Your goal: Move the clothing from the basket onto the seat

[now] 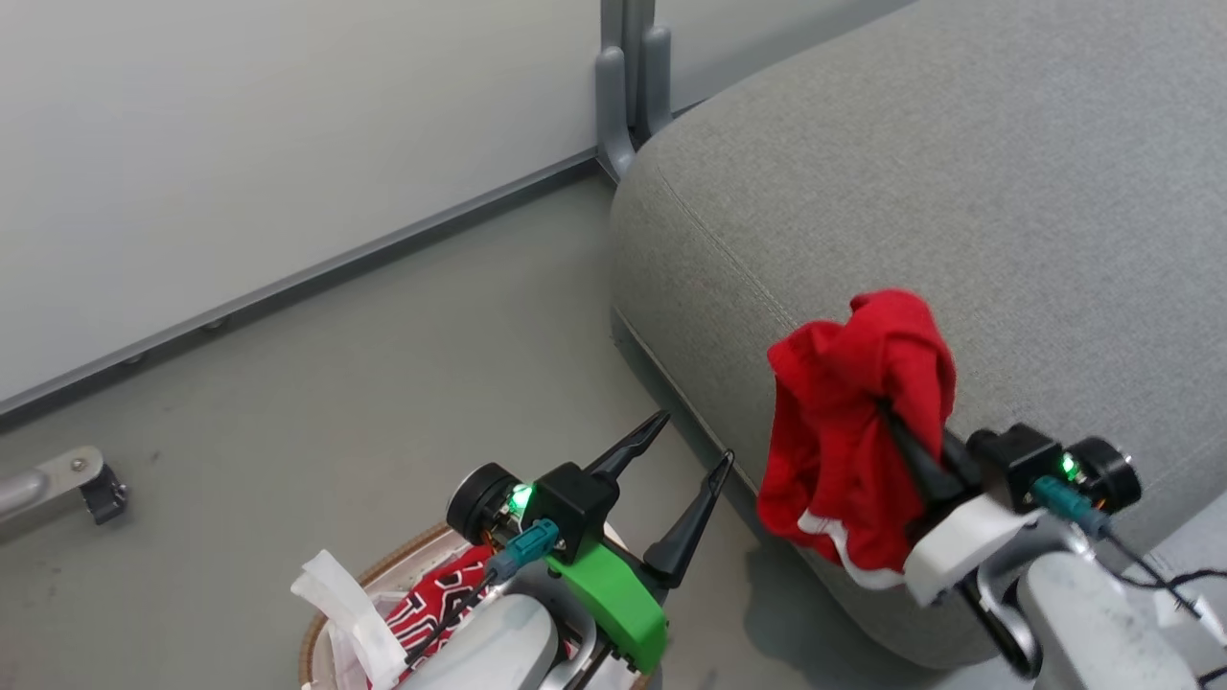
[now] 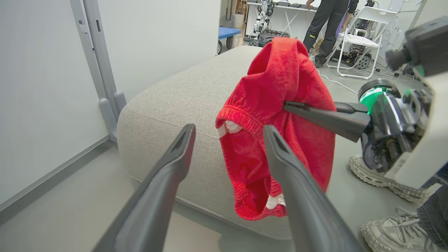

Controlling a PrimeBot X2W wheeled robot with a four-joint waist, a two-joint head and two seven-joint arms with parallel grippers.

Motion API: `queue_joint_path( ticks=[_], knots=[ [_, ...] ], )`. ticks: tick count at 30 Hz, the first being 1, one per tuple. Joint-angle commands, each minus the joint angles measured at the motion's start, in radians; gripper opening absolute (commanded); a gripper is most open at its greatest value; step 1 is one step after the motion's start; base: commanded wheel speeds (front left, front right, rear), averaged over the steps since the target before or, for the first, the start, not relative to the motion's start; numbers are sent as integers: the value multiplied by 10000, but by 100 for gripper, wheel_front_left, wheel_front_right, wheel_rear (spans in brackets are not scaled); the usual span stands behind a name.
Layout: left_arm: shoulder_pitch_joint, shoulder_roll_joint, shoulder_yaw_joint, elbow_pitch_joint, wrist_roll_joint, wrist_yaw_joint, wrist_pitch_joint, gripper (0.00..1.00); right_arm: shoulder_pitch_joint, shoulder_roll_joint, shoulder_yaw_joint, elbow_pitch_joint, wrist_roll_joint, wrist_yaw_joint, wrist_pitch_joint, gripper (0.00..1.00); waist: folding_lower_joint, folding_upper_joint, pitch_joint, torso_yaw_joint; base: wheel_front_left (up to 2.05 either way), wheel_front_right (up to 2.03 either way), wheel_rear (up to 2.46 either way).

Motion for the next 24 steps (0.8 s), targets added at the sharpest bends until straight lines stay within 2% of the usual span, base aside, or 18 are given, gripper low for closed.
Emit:
queue_joint_path(
  ticks=[1, 9, 11, 15, 20, 24],
  knots=[
    [-173, 210, -40, 0, -49, -28, 6, 100, -534, -227, -212, -99, -139, -10, -21, 0, 1, -1, 920, -358, 0, 0, 0],
    [-814, 880, -721, 27, 95, -27, 4, 100, -3092, -1421, -1299, 561, -779, -10, -21, 0, 1, -1, 2439, 444, 0, 0, 0],
    [-1048, 1052, -752, -15, 124, -27, 6, 100, -3963, -1466, -1839, 843, -317, -10, -21, 0, 1, -1, 2900, 678, 0, 0, 0],
    [-1485, 1303, -789, -111, 168, -27, 4, 100, -5569, -1913, -2304, 1275, -192, -9, -21, 0, 1, -1, 3805, 1078, 0, 0, 0],
    [-2183, 1598, -1134, -258, 282, -27, 6, 100, -7241, -2667, -2549, 2076, -765, -10, -20, 0, 1, -1, 4961, 1645, 0, 0, 0],
    [-2636, 1702, -1157, -364, 278, -27, 6, 100, -8328, -3097, -3204, 3165, -1330, -10, -20, 0, 1, -1, 5674, 2094, 0, 0, 0]
  ],
)
